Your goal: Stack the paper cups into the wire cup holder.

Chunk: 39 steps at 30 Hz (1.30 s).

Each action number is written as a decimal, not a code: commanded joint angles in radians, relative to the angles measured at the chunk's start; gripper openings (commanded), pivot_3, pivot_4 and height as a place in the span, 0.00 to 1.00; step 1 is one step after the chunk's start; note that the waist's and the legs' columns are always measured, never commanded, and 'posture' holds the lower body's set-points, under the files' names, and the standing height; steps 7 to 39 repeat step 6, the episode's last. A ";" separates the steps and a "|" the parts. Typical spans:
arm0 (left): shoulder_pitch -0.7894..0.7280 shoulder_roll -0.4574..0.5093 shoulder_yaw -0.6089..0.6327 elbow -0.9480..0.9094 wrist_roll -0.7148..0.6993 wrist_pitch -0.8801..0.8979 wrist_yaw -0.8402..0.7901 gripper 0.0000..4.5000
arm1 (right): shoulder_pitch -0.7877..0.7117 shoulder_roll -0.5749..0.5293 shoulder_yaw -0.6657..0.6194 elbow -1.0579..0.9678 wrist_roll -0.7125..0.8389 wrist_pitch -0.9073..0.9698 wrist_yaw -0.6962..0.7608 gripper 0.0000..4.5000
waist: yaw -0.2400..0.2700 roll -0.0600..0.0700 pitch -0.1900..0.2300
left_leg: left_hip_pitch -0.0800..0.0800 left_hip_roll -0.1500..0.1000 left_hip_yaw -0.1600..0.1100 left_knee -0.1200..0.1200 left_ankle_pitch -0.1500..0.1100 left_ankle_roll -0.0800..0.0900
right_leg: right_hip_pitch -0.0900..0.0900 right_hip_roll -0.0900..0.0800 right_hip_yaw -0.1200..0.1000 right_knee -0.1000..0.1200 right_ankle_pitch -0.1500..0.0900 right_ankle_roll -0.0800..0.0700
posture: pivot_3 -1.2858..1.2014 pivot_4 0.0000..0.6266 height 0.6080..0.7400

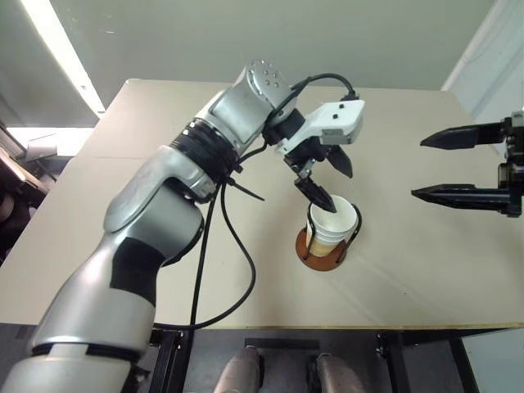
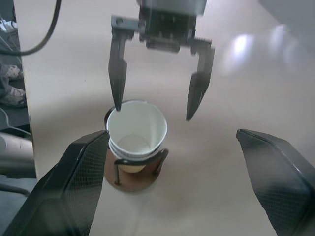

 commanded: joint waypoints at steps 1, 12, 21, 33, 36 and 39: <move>-0.018 0.003 0.086 -0.003 0.002 0.022 -0.031 1.00 | -0.036 -0.011 0.007 0.011 0.003 0.003 -0.003 0.96 | 0.000 0.000 0.000 | 0.000 0.000 0.000 0.000 0.000 0.000 | 0.000 0.000 0.000 0.000 0.000 0.000 | 0.52 0.24 1.00; -0.020 0.049 0.294 0.055 0.015 0.088 0.034 1.00 | -0.027 0.044 0.074 0.014 -0.030 0.004 -0.045 0.96 | -0.003 0.000 0.000 | 0.000 0.000 0.001 0.000 0.000 0.000 | 0.000 0.000 0.001 0.000 0.000 0.000 | 0.52 0.24 1.00; -0.020 0.049 0.294 0.055 0.015 0.088 0.034 1.00 | -0.027 0.044 0.074 0.014 -0.030 0.004 -0.045 0.96 | -0.003 0.000 0.000 | 0.000 0.000 0.001 0.000 0.000 0.000 | 0.000 0.000 0.001 0.000 0.000 0.000 | 0.52 0.24 1.00; -0.020 0.049 0.294 0.055 0.015 0.088 0.034 1.00 | -0.027 0.044 0.074 0.014 -0.030 0.004 -0.045 0.96 | -0.003 0.000 0.000 | 0.000 0.000 0.001 0.000 0.000 0.000 | 0.000 0.000 0.001 0.000 0.000 0.000 | 0.52 0.24 1.00; -0.020 0.049 0.294 0.055 0.015 0.088 0.034 1.00 | -0.027 0.044 0.074 0.014 -0.030 0.004 -0.045 0.96 | -0.003 0.000 0.000 | 0.000 0.000 0.001 0.000 0.000 0.000 | 0.000 0.000 0.001 0.000 0.000 0.000 | 0.52 0.24 1.00; -0.020 0.049 0.294 0.055 0.015 0.088 0.034 1.00 | -0.027 0.044 0.074 0.014 -0.030 0.004 -0.045 0.96 | -0.003 0.000 0.000 | 0.000 0.000 0.001 0.000 0.000 0.000 | 0.000 0.000 0.001 0.000 0.000 0.000 | 0.52 0.24 1.00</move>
